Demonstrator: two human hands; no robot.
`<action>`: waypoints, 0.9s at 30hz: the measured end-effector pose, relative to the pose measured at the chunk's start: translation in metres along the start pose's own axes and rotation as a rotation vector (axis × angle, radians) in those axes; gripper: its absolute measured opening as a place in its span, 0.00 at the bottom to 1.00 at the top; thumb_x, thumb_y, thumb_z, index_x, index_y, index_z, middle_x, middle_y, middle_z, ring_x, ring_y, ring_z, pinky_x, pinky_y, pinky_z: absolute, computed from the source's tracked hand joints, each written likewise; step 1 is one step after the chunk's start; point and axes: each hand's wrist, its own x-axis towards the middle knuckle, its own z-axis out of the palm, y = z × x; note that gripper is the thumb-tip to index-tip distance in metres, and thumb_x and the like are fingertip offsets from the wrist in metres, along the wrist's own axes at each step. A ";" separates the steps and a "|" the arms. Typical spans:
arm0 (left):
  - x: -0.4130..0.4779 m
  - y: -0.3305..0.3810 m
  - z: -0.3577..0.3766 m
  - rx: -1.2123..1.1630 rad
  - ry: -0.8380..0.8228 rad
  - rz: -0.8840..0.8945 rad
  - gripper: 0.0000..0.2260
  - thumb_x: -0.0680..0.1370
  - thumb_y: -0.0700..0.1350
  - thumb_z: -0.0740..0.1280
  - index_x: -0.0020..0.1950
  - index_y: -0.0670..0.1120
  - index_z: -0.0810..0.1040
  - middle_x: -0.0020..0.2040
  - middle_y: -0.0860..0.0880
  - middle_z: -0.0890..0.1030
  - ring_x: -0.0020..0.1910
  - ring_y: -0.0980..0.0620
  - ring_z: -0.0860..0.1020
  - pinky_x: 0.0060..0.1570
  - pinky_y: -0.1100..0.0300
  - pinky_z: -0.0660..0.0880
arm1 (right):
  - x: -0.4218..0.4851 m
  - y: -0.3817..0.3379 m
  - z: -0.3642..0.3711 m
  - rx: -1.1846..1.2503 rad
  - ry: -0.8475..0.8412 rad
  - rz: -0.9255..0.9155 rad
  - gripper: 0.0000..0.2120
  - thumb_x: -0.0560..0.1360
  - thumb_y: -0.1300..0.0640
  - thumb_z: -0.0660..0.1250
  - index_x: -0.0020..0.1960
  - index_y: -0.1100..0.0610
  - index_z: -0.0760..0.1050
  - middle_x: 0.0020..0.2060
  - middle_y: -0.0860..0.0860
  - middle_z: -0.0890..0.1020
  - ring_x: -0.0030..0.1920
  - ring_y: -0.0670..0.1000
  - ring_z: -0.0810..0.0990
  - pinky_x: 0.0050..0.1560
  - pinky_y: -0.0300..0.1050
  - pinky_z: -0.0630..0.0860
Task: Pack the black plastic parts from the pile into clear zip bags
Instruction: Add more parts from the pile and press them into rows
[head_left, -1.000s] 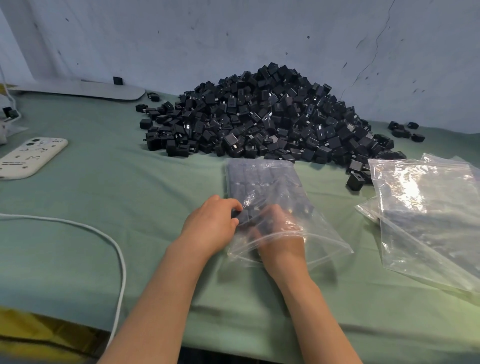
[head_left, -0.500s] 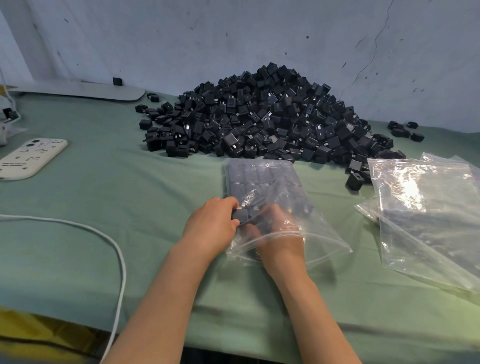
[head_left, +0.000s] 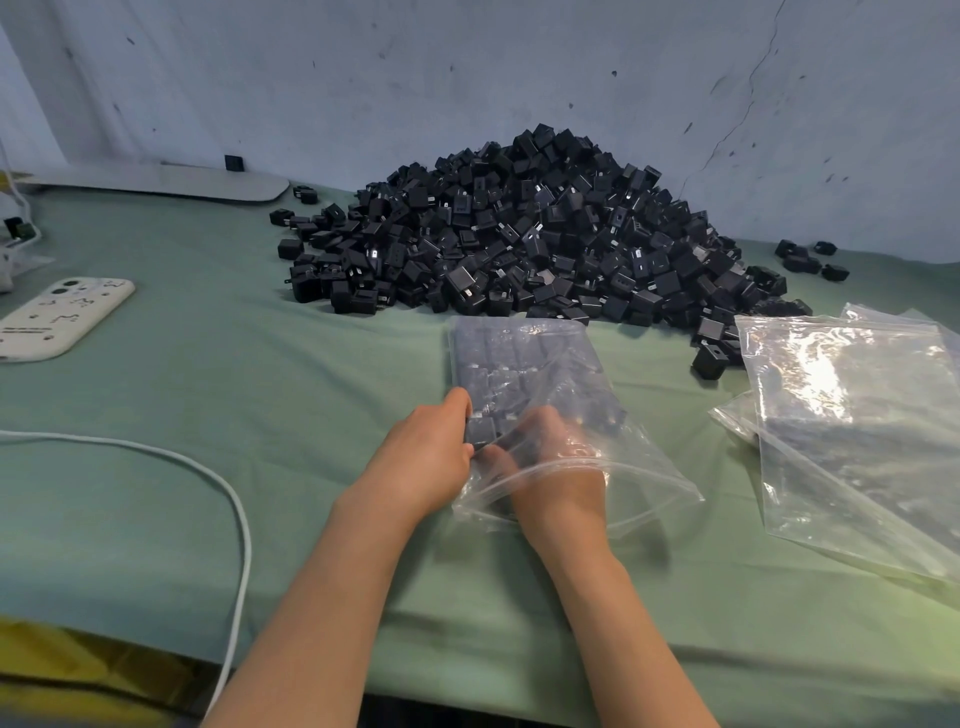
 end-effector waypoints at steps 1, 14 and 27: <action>0.000 0.000 0.000 -0.001 0.001 0.000 0.10 0.79 0.43 0.62 0.59 0.46 0.67 0.46 0.43 0.78 0.47 0.42 0.77 0.50 0.47 0.74 | -0.001 0.000 0.000 0.007 -0.003 -0.006 0.13 0.66 0.47 0.73 0.45 0.50 0.72 0.44 0.47 0.75 0.42 0.45 0.75 0.40 0.38 0.70; 0.003 -0.001 -0.001 -0.004 0.055 -0.037 0.13 0.78 0.47 0.64 0.62 0.48 0.70 0.49 0.47 0.80 0.49 0.44 0.77 0.50 0.51 0.74 | 0.000 0.006 0.000 0.094 -0.041 0.023 0.13 0.65 0.45 0.73 0.44 0.47 0.73 0.42 0.43 0.79 0.41 0.42 0.79 0.42 0.39 0.75; 0.003 0.001 0.005 0.021 0.022 -0.072 0.12 0.80 0.44 0.60 0.61 0.41 0.67 0.48 0.41 0.79 0.50 0.41 0.76 0.49 0.49 0.74 | 0.000 0.004 0.003 0.108 -0.020 0.032 0.14 0.63 0.46 0.75 0.41 0.46 0.71 0.44 0.46 0.79 0.41 0.44 0.79 0.44 0.44 0.78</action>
